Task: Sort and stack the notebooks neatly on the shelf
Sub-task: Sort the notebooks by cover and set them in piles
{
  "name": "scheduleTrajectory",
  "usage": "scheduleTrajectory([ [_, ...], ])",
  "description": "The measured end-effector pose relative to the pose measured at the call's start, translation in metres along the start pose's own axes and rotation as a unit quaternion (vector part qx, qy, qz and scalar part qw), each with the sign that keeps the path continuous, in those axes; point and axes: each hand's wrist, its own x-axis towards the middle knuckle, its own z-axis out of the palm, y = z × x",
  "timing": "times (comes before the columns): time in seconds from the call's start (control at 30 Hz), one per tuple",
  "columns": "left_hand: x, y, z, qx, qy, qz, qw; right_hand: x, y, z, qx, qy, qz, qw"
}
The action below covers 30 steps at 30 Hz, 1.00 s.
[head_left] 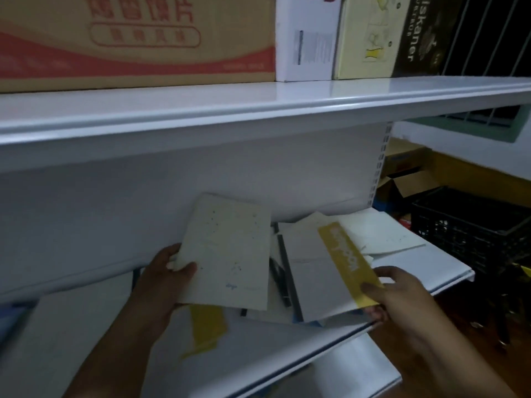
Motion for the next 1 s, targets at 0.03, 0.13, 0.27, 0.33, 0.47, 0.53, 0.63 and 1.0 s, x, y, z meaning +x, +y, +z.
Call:
scheduleTrajectory([
  [0.03,-0.007,-0.001,-0.012,-0.013,0.019,0.011,1.0,-0.004,-0.005,0.009,0.02,-0.009,-0.01,1.0],
  [0.13,-0.027,-0.002,-0.056,-0.031,0.091,0.037,0.995,-0.019,-0.02,0.059,0.056,-0.068,-0.033,0.996],
  [0.27,-0.049,-0.009,-0.128,-0.013,0.197,0.033,0.98,-0.036,-0.019,0.142,0.07,-0.163,-0.027,0.984],
  [0.33,-0.056,-0.017,-0.155,0.005,0.235,0.012,0.972,-0.041,-0.012,0.174,0.03,-0.189,-0.04,0.981],
  [0.47,-0.067,-0.036,-0.184,0.141,0.28,-0.034,0.949,-0.045,0.005,0.21,-0.07,-0.178,-0.084,0.978],
  [0.53,-0.071,-0.04,-0.187,0.308,0.292,-0.015,0.905,-0.044,0.004,0.211,-0.234,-0.162,-0.14,0.948],
  [0.63,-0.062,-0.039,-0.182,0.437,0.308,0.025,0.845,-0.041,-0.006,0.195,-0.43,-0.182,-0.172,0.867],
  [1.0,0.013,-0.007,0.047,0.334,-0.047,0.164,0.927,-0.002,0.024,0.08,-0.29,0.065,-0.285,0.911],
])
